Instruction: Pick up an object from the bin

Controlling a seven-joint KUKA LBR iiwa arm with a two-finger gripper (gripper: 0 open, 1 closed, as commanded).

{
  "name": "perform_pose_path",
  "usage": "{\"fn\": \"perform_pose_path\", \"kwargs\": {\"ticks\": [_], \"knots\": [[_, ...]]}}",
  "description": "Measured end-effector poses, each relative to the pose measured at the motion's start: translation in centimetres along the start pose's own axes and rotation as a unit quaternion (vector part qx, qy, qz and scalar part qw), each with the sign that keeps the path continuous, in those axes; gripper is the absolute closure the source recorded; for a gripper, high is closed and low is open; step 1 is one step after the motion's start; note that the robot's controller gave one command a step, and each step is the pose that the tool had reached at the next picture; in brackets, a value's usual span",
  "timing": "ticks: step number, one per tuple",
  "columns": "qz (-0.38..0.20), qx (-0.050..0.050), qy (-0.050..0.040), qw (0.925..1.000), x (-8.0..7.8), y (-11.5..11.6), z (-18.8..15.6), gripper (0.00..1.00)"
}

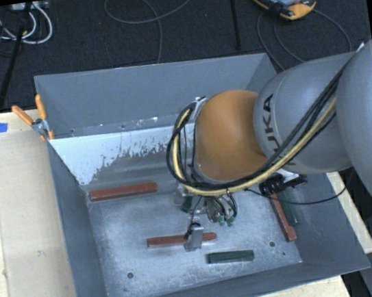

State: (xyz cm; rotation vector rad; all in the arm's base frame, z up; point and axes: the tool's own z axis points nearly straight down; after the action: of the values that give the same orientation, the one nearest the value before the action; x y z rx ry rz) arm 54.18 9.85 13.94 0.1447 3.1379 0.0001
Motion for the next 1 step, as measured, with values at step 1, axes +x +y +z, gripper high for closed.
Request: {"fn": "perform_pose_path", "kwargs": {"ticks": [1], "knots": [[0.101, 0.001, 0.0025, 0.9948, 1.04, 0.32, 7.27, 0.00]]}}
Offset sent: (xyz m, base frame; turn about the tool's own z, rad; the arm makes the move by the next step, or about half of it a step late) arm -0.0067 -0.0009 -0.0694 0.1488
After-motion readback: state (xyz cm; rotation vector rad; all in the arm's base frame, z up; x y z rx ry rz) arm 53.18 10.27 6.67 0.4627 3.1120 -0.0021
